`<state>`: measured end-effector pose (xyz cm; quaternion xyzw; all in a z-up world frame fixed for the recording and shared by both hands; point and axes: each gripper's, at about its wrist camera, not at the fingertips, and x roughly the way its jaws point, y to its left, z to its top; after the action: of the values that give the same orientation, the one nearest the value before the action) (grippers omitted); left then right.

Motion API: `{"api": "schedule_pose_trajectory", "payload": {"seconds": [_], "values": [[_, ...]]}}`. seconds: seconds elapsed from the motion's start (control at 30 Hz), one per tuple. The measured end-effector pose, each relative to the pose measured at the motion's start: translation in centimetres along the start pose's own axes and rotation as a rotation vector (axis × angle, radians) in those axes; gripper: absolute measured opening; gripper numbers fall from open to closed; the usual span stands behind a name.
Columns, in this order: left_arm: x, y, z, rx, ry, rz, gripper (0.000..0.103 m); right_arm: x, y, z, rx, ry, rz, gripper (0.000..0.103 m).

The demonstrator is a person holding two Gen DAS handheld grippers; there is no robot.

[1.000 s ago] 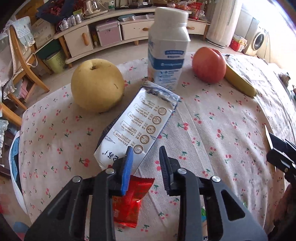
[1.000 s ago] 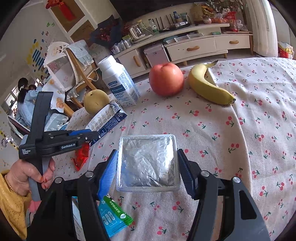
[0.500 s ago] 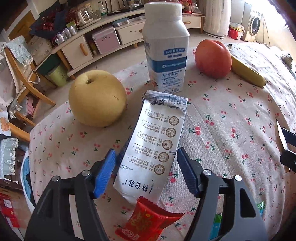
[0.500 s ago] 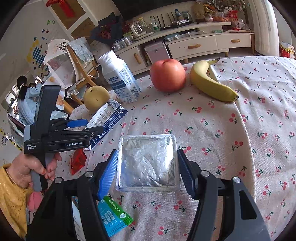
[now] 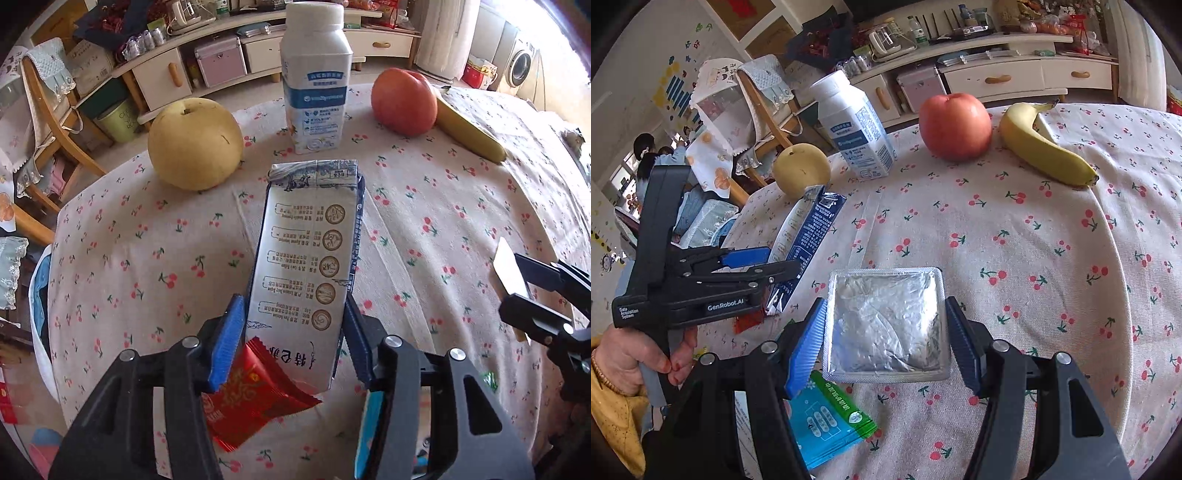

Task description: Collect trash

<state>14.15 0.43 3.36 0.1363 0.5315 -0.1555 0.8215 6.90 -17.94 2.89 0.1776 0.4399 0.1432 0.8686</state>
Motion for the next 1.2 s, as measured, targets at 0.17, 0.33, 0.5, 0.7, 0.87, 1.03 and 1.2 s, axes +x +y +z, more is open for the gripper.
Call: {"api": "schedule_pose_trajectory", "payload": {"seconds": [0.17, 0.33, 0.5, 0.7, 0.87, 1.03, 1.2], "values": [[-2.4, -0.4, -2.8, -0.045, 0.002, -0.049, 0.025, 0.0, 1.0, -0.8, -0.014, 0.024, 0.038, 0.064], [-3.4, -1.1, -6.0, -0.033, 0.009, -0.062, 0.025, 0.0, 1.9, -1.7, -0.04, 0.04, 0.04, 0.064], [-4.2, -1.0, -8.1, -0.066, 0.009, -0.125, 0.025, -1.0, 1.6, -2.2, -0.035, 0.032, 0.032, 0.064], [-6.4, -0.9, -7.2, 0.015, -0.094, -0.078, 0.072, -1.6, 0.6, -2.4, -0.015, 0.027, 0.025, 0.064], [-4.2, -1.8, -4.4, 0.144, -0.068, 0.001, 0.085, -1.4, 0.5, -2.2, -0.009, 0.029, 0.033, 0.064], [-0.4, -1.6, -1.9, 0.109, 0.006, -0.009, 0.084, -1.3, 0.7, -1.8, -0.013, 0.026, 0.046, 0.064], [0.9, -1.8, -1.5, 0.046, 0.021, 0.009, 0.06, -1.4, 0.7, -1.6, -0.01, 0.02, 0.052, 0.064]]}}
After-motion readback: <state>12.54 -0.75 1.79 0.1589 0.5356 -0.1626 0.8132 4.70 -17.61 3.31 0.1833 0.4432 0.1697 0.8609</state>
